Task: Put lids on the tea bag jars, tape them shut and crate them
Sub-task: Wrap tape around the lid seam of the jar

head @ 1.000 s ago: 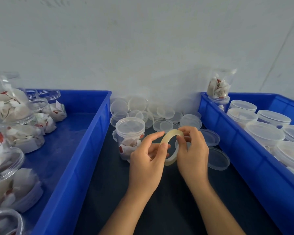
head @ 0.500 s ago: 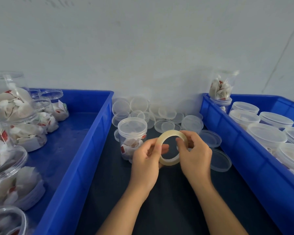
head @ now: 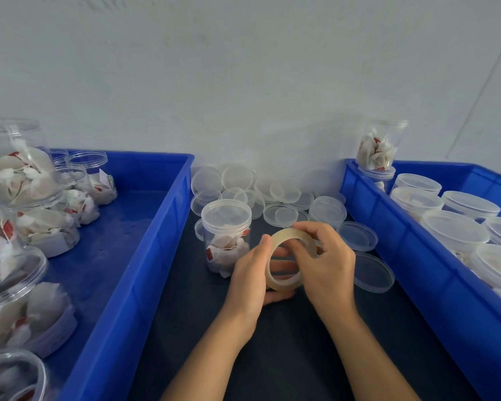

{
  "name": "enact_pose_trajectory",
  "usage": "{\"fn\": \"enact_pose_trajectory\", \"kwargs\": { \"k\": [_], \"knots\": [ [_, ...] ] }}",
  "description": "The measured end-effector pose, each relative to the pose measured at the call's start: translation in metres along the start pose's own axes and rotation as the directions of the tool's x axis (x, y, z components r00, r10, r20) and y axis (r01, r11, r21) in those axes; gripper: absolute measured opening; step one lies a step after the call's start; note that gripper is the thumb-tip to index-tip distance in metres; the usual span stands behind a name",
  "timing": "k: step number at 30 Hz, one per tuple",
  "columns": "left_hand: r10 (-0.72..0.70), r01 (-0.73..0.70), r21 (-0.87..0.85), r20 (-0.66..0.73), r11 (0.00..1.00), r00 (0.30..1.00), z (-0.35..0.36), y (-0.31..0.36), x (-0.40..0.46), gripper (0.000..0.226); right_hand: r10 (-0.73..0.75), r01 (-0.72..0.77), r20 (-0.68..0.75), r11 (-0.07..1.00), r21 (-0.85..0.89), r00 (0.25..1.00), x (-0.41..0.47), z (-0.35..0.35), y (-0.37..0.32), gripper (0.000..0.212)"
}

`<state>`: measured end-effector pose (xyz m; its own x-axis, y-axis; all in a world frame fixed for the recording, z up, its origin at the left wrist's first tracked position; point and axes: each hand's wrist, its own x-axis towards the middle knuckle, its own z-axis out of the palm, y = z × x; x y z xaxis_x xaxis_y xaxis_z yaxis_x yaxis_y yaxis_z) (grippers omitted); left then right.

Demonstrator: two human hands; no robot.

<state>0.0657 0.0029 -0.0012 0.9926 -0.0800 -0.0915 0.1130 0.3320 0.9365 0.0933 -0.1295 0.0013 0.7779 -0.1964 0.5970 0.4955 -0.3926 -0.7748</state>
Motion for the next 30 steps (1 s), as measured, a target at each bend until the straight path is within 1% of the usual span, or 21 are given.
{"fn": "enact_pose_trajectory", "kwargs": {
  "k": [3, 5, 6, 8, 11, 14, 17, 19, 21, 26, 30],
  "knots": [
    [-0.014, 0.014, -0.014, -0.011, 1.0, 1.0, 0.0, 0.0, -0.001, 0.062, 0.053, -0.055, -0.085, 0.998, -0.011, 0.995, 0.001, -0.002, -0.001, 0.024],
    [0.011, -0.011, -0.012, 0.013, 1.0, 1.0, 0.0, 0.001, -0.001, 0.06, 0.131, -0.136, -0.167, 0.991, -0.019, 0.977, 0.004, -0.004, 0.0, 0.014],
    [0.036, -0.036, 0.006, 0.033, 0.999, 0.999, 0.0, 0.002, -0.002, 0.055, 0.179, -0.187, -0.204, 0.982, -0.022, 0.963, 0.006, -0.006, 0.002, 0.012],
    [0.092, -0.096, 0.064, 0.064, 0.993, 0.994, 0.002, 0.003, -0.004, 0.039, 0.28, -0.292, -0.242, 0.956, -0.014, 0.929, 0.008, -0.009, 0.007, 0.016],
    [0.184, -0.19, 0.132, 0.056, 0.973, 0.981, 0.003, 0.002, -0.004, 0.018, 0.426, -0.436, -0.219, 0.9, 0.006, 0.878, 0.011, -0.011, 0.015, 0.021],
    [0.229, -0.234, 0.143, 0.05, 0.962, 0.972, 0.003, 0.001, -0.005, 0.016, 0.535, -0.528, -0.142, 0.845, 0.087, 0.833, 0.01, -0.009, 0.017, 0.02],
    [0.301, -0.295, 0.119, -0.034, 0.948, 0.953, 0.004, 0.003, -0.004, 0.017, 0.543, -0.538, -0.077, 0.84, 0.079, 0.836, 0.008, -0.005, 0.015, 0.023],
    [0.4, -0.387, 0.131, -0.09, 0.913, 0.912, 0.002, 0.003, -0.003, 0.026, 0.536, -0.531, -0.062, 0.844, 0.077, 0.842, 0.007, -0.004, 0.014, 0.024],
    [0.478, -0.455, 0.181, -0.106, 0.872, 0.872, 0.0, 0.002, -0.003, 0.031, 0.535, -0.531, -0.056, 0.844, 0.072, 0.843, 0.007, -0.004, 0.013, 0.024],
    [0.541, -0.505, 0.213, -0.167, 0.836, 0.824, 0.005, -0.002, -0.005, 0.019, 0.553, -0.551, -0.046, 0.833, 0.052, 0.832, 0.008, -0.003, 0.013, 0.023],
    [0.544, -0.511, 0.199, -0.184, 0.836, 0.819, 0.003, -0.002, -0.004, 0.008, 0.557, -0.555, -0.049, 0.831, 0.043, 0.829, 0.008, -0.005, 0.012, 0.023]
  ]
}}
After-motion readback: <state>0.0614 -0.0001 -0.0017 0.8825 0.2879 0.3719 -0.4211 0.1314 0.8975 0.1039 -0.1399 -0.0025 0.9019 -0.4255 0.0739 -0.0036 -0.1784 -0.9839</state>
